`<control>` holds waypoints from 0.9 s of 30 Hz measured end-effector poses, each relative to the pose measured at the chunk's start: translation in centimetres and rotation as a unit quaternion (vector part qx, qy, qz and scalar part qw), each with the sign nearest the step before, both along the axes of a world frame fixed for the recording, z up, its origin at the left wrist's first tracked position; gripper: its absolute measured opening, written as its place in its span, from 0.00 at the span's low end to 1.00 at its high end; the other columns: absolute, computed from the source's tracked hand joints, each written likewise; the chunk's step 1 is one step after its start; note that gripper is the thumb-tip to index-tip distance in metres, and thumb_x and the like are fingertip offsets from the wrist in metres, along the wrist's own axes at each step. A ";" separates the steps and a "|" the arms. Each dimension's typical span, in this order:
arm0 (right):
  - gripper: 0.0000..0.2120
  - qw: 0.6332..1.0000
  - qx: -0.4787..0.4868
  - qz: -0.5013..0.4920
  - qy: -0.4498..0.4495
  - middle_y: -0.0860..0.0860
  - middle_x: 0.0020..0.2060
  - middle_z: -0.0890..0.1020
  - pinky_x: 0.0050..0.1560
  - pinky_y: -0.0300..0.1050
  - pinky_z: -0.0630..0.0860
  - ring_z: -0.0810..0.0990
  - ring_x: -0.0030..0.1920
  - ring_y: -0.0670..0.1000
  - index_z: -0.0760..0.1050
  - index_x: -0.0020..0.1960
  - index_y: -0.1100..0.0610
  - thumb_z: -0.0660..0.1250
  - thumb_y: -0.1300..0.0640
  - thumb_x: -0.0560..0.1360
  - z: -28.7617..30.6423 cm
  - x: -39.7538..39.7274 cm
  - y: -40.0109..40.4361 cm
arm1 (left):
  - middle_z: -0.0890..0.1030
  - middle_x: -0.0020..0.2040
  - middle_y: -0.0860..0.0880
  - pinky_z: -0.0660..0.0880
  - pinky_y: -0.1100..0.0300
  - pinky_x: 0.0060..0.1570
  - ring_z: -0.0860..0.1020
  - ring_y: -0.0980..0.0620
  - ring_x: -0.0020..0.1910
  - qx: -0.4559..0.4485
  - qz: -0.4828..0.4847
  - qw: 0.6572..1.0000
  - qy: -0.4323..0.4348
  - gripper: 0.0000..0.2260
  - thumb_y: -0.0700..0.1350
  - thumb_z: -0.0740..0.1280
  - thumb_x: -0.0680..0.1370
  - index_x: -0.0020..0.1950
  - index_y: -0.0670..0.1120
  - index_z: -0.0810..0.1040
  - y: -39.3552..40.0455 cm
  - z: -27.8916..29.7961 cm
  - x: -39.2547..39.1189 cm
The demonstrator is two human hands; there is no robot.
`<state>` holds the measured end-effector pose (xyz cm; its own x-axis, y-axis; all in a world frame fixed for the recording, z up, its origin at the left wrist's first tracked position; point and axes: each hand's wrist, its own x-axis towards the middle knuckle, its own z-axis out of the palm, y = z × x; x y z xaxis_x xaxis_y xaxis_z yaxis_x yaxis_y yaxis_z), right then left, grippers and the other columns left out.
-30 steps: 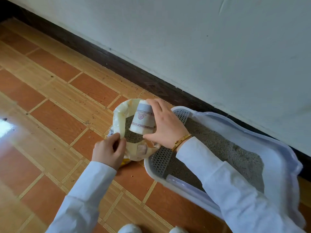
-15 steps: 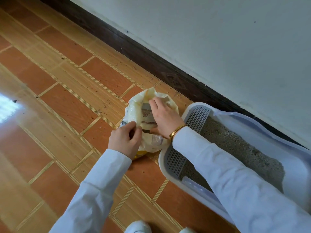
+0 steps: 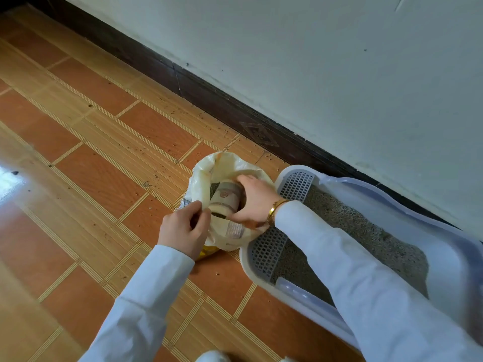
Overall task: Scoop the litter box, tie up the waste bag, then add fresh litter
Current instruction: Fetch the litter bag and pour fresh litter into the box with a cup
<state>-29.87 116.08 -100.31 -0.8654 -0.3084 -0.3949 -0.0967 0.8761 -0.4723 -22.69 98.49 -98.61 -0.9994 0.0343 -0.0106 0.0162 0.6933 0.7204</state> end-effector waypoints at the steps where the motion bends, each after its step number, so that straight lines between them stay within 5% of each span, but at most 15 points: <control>1: 0.45 0.999 -0.023 -0.023 -0.013 0.54 0.66 0.71 0.63 0.52 0.72 0.71 0.65 0.55 0.62 0.70 0.56 0.77 0.43 0.61 0.4 0.1 0.5 | 0.63 0.23 0.48 0.58 0.59 0.26 0.60 0.50 0.23 0.000 0.001 1.000 0.002 0.15 0.48 0.59 0.74 0.31 0.40 0.65 -0.1 0.1 0.1; 8: 0.45 0.943 -0.260 -0.170 -0.122 0.53 0.69 0.71 0.66 0.49 0.72 0.72 0.67 0.50 0.61 0.74 0.58 0.78 0.50 0.64 3.4 2.5 4.8 | 0.61 0.22 0.49 0.56 0.59 0.26 0.59 0.50 0.23 -0.007 0.010 1.000 0.000 0.16 0.41 0.63 0.76 0.31 0.38 0.64 0.1 0.3 0.5; 12: 0.33 0.920 -0.325 -0.191 -0.112 0.48 0.63 0.76 0.59 0.37 0.75 0.77 0.61 0.43 0.68 0.69 0.54 0.75 0.53 0.68 5.1 4.8 8.0 | 0.62 0.22 0.49 0.57 0.59 0.27 0.60 0.49 0.23 -0.016 0.010 1.000 0.001 0.16 0.41 0.63 0.76 0.30 0.39 0.65 0.5 0.4 0.6; 16: 0.40 0.898 -0.350 -0.262 -0.051 0.47 0.61 0.78 0.54 0.31 0.76 0.78 0.59 0.41 0.69 0.70 0.55 0.75 0.46 0.61 6.1 7.3 12.2 | 0.65 0.24 0.45 0.58 0.58 0.27 0.62 0.48 0.24 -0.030 0.013 0.999 -0.002 0.14 0.40 0.63 0.77 0.33 0.36 0.68 0.8 0.3 0.7; 23: 0.36 0.916 -0.283 -0.284 -0.021 0.43 0.60 0.75 0.51 0.28 0.74 0.76 0.58 0.36 0.68 0.62 0.41 0.80 0.50 0.58 5.2 10.7 17.3 | 0.69 0.24 0.40 0.59 0.58 0.28 0.64 0.46 0.24 -0.036 0.004 0.999 0.001 0.15 0.47 0.59 0.74 0.34 0.36 0.71 1.6 0.4 0.8; 27: 0.48 0.943 -0.172 -0.285 0.030 0.49 0.66 0.70 0.64 0.45 0.70 0.72 0.65 0.47 0.64 0.70 0.49 0.77 0.42 0.53 4.5 11.7 18.3 | 0.68 0.24 0.41 0.59 0.58 0.28 0.63 0.46 0.24 -0.042 0.020 0.999 -0.006 0.13 0.41 0.62 0.77 0.34 0.36 0.71 1.8 0.4 0.9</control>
